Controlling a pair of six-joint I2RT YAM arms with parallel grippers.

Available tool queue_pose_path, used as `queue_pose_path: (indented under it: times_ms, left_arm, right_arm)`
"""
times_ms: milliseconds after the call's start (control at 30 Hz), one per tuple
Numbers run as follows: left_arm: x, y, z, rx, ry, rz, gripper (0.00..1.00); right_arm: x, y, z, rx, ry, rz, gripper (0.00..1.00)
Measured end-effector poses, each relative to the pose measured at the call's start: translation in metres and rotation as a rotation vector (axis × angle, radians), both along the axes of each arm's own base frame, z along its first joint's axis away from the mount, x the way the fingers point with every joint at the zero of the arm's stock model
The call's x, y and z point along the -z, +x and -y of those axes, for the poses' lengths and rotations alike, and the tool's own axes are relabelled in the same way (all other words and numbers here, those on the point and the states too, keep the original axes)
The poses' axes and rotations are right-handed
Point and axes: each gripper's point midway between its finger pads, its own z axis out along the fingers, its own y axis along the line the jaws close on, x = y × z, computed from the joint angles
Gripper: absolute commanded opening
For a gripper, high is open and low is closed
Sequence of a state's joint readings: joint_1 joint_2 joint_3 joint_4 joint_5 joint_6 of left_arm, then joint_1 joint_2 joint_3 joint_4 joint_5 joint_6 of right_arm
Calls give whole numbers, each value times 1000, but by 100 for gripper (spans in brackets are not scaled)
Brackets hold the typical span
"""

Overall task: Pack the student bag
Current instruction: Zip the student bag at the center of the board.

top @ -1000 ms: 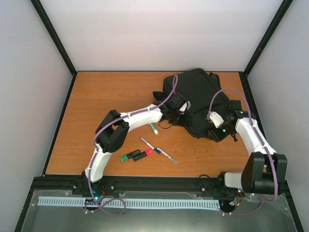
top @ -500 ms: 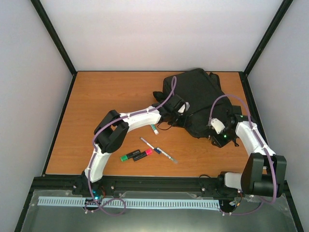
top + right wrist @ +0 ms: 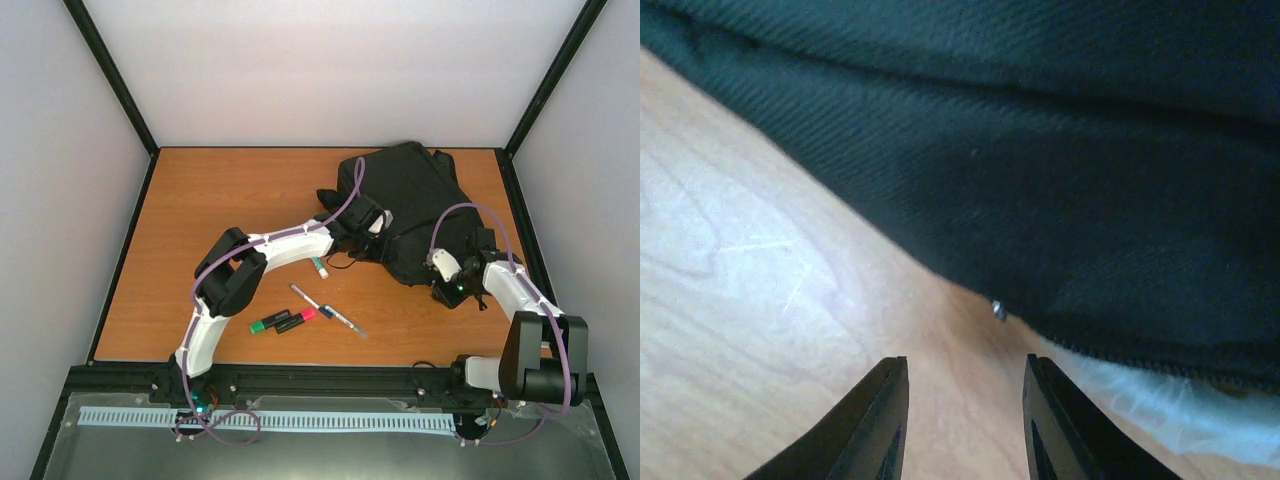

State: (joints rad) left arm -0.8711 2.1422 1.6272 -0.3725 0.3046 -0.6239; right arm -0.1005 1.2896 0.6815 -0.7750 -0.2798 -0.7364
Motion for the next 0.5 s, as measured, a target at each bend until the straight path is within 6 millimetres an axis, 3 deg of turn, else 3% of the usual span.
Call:
queue_pose_path:
  times_ms: [300,500]
  left_arm:
    - [0,-2,1,4,-1,-2,50]
    - [0,-2,2,5,-1,-2,50]
  right_arm:
    - [1,26,-2,24,25,103,34]
    - [11,35,-2,36,33,99,20]
